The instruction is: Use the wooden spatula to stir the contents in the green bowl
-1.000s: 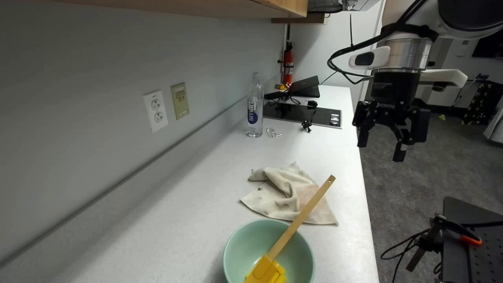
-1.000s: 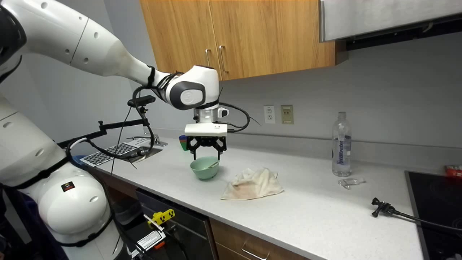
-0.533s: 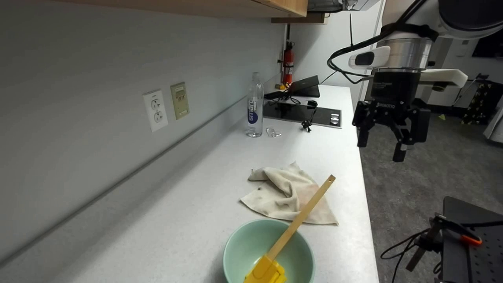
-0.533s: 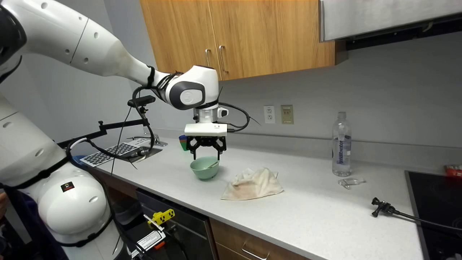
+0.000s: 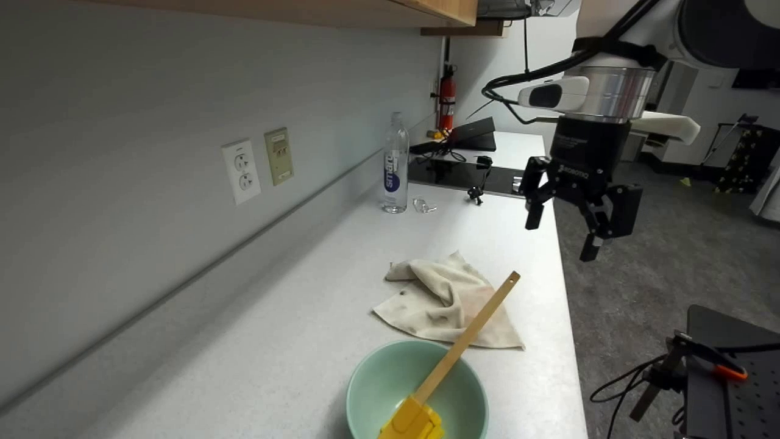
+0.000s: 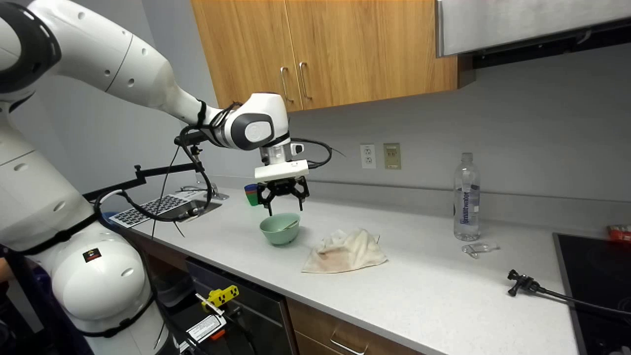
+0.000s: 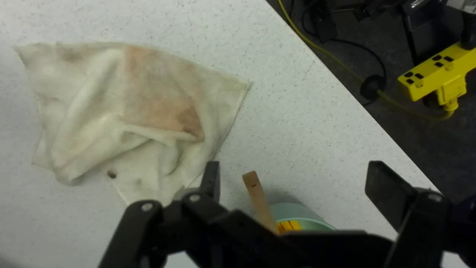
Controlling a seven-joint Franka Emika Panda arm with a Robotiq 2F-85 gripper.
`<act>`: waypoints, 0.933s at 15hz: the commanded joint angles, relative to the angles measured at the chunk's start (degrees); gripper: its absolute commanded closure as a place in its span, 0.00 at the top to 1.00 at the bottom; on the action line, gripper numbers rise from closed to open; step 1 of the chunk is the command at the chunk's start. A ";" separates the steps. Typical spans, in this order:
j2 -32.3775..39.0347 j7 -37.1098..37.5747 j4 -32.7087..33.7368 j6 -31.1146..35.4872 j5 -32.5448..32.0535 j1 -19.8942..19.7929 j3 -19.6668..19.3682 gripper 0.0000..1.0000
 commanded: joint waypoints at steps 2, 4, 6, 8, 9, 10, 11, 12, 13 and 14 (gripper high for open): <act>4.62 0.49 4.17 2.82 -5.38 0.22 3.73 1.00; 6.64 0.08 5.61 3.62 -6.79 0.57 5.09 1.00; 8.71 0.27 7.10 3.82 -7.01 1.03 6.44 1.00; 10.55 0.34 8.24 4.06 -6.91 1.46 7.86 1.00; 11.35 0.35 8.73 4.07 -6.74 1.72 8.57 1.00; 12.10 0.22 9.16 4.06 -6.67 1.88 9.21 1.00; 12.75 0.47 9.44 4.19 -7.19 1.99 9.91 1.00; 13.32 0.60 9.73 4.26 -7.62 2.01 10.45 1.00; 13.89 0.75 9.92 4.25 -8.28 2.01 10.87 1.00; 14.40 0.60 10.05 4.40 -8.54 1.95 11.12 1.00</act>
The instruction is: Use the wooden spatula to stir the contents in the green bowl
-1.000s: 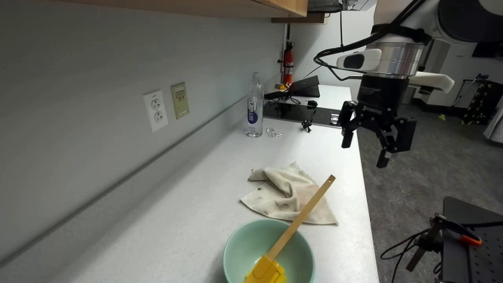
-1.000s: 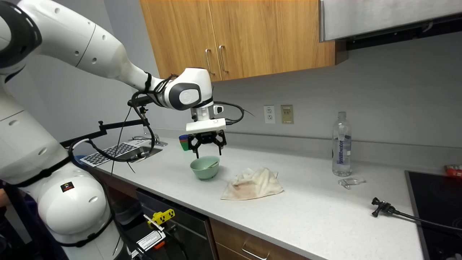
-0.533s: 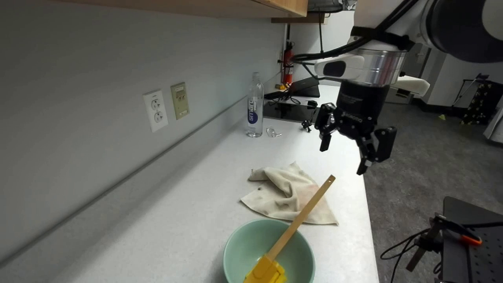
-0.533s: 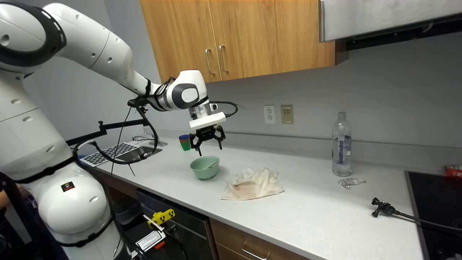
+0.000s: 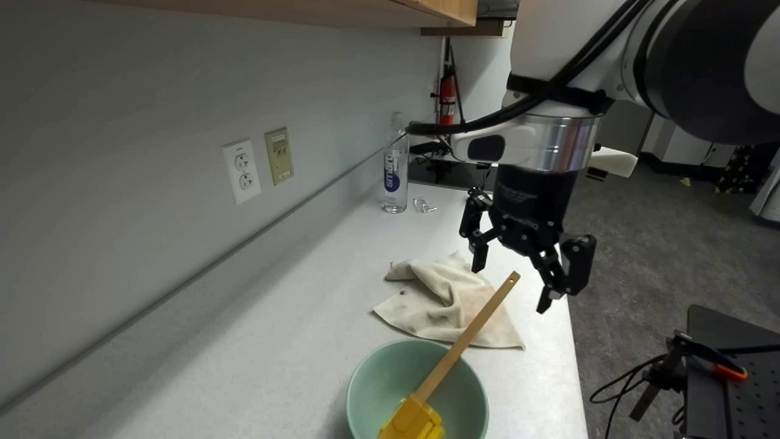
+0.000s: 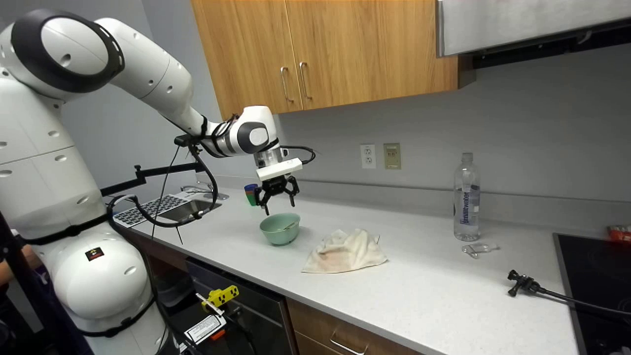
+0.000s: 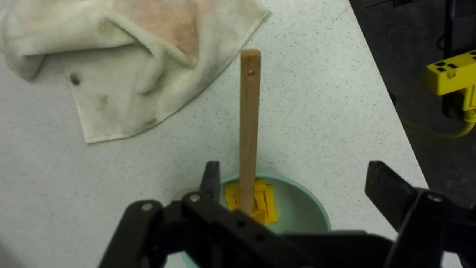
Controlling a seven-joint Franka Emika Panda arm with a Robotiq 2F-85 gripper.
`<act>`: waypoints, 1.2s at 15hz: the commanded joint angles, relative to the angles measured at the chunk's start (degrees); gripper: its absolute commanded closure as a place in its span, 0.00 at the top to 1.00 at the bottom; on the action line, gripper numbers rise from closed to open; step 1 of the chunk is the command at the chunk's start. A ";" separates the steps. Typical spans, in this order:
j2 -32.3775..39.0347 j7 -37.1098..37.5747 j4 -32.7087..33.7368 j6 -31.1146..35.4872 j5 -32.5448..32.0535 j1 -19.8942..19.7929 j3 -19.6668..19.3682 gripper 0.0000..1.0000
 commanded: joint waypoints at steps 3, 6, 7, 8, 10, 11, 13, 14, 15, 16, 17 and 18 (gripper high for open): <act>1.60 0.01 0.72 -0.06 -1.29 -0.15 1.00 1.00; 2.26 0.01 1.07 -0.06 -1.54 -0.21 1.09 1.00; 2.28 0.01 1.14 -0.06 -1.54 -0.21 1.09 1.00; 2.29 0.01 1.18 -0.06 -1.54 -0.21 1.09 1.00; 2.29 0.01 1.20 -0.06 -1.54 -0.21 1.09 1.00; 2.29 0.01 1.20 -0.06 -1.54 -0.21 1.09 1.00; 2.79 1.55 1.73 -1.10 -3.50 -0.27 1.15 1.00; 3.38 2.85 2.24 -1.72 -5.14 -0.27 1.25 1.00; 4.14 2.85 2.94 -2.00 -5.38 -0.07 1.44 1.00; 4.84 4.08 3.42 -2.04 -7.03 0.02 1.61 1.00; 5.83 5.18 4.05 -1.87 -8.52 0.16 1.83 1.00; 6.66 6.59 4.52 -1.81 -10.78 0.24 2.01 1.00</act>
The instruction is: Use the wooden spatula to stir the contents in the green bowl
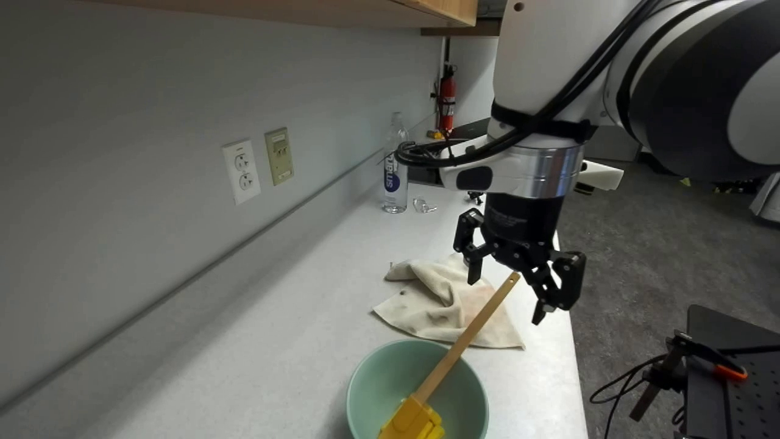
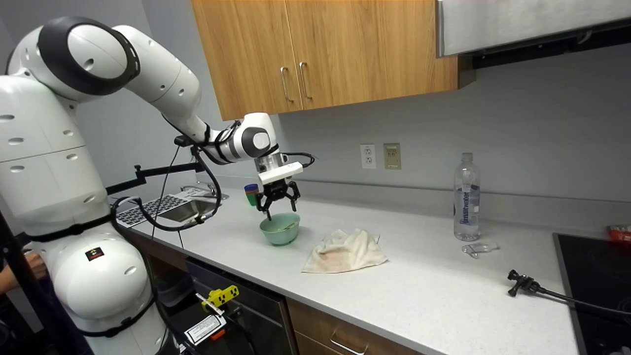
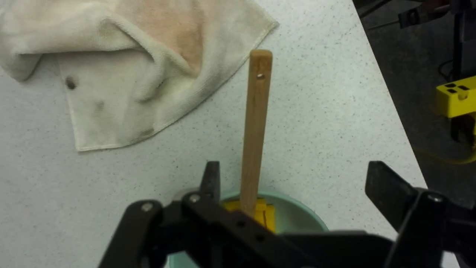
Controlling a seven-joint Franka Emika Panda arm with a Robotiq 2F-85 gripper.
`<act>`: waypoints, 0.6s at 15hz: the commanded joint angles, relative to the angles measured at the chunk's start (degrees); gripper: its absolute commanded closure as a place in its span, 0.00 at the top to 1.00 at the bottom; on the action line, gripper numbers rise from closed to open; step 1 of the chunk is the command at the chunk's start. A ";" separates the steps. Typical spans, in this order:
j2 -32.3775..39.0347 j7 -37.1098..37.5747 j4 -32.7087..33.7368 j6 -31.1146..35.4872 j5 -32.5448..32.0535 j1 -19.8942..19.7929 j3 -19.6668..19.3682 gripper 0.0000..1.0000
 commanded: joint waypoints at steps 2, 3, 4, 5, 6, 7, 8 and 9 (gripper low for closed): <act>4.79 6.54 4.09 -2.13 -9.14 0.38 1.21 1.00; 5.66 7.69 4.50 -2.56 -10.77 0.46 1.35 1.00; 6.39 8.50 4.83 -2.90 -11.86 0.50 1.45 1.00; 7.01 9.09 5.07 -3.28 -12.70 0.50 1.54 1.00; 7.53 9.30 5.28 -3.72 -13.03 0.48 1.65 1.00; 7.87 9.39 5.40 -4.28 -13.33 0.46 1.74 1.00; 8.08 9.47 5.49 -4.72 -13.62 0.45 1.80 0.99; 8.07 9.45 5.82 -5.60 -13.60 0.48 1.91 0.92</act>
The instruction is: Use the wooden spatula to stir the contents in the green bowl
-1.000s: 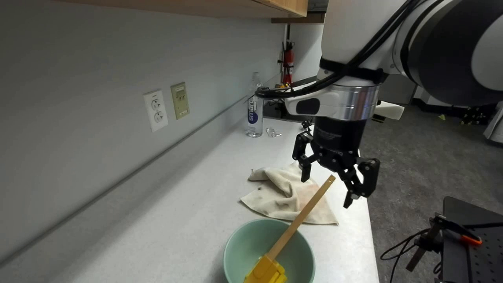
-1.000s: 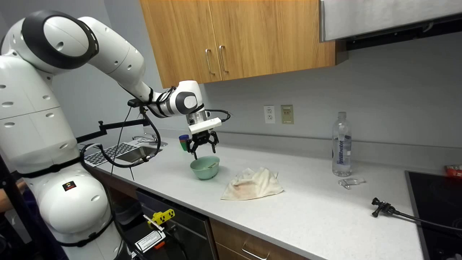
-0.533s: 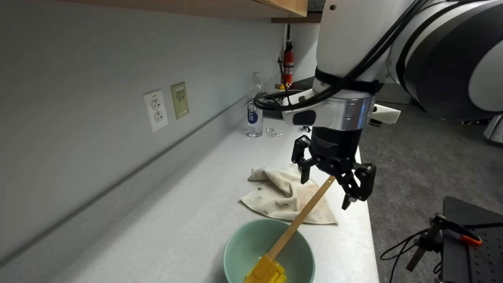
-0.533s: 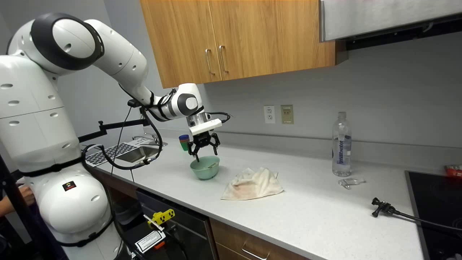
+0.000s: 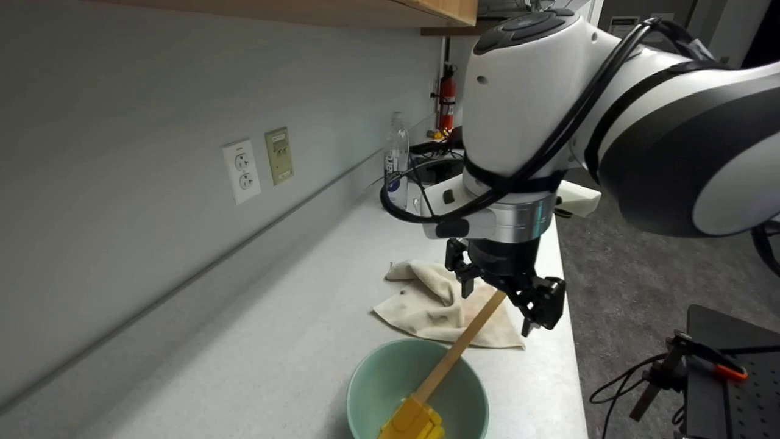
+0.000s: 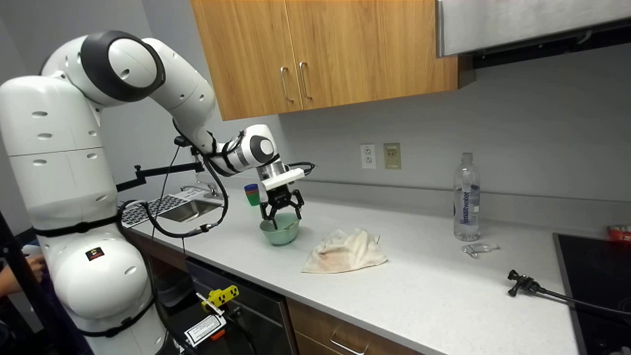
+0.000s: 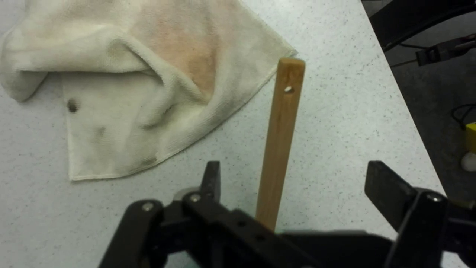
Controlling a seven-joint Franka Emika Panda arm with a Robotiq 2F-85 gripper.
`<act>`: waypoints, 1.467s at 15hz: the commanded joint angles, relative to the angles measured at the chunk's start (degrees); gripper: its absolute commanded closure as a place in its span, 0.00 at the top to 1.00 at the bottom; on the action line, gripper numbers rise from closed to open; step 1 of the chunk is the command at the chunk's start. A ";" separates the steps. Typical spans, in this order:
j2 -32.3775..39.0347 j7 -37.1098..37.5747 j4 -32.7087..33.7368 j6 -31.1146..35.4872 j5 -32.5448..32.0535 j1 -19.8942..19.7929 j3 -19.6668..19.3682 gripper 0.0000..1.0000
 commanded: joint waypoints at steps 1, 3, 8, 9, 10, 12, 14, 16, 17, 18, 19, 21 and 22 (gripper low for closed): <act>0.96 1.38 2.33 -3.88 -1.84 0.29 0.44 0.88; 0.68 1.18 2.45 -4.61 -1.60 0.06 0.35 0.64; 0.79 0.97 3.16 -5.69 -1.16 0.01 0.44 0.31; 0.80 0.96 3.23 -5.65 -1.20 0.01 0.43 0.24; 0.80 0.77 3.27 -5.48 -1.29 -0.01 0.43 0.15; 0.81 0.85 3.30 -5.30 -1.33 -0.01 0.42 0.01; 0.80 1.11 3.29 -5.10 -1.36 0.00 0.40 0.03; 0.73 2.23 3.27 -5.16 -2.76 0.16 0.22 0.04; 0.72 2.84 3.26 -5.11 -3.63 0.23 0.15 0.04; 0.69 3.83 3.14 -4.49 -5.02 0.28 0.06 0.04; 0.69 4.94 3.11 -4.19 -6.41 0.33 0.00 0.04; 0.66 7.79 3.09 -3.62 -10.22 0.46 -0.17 0.04; 0.68 9.10 3.14 -3.48 -11.97 0.49 -0.20 0.04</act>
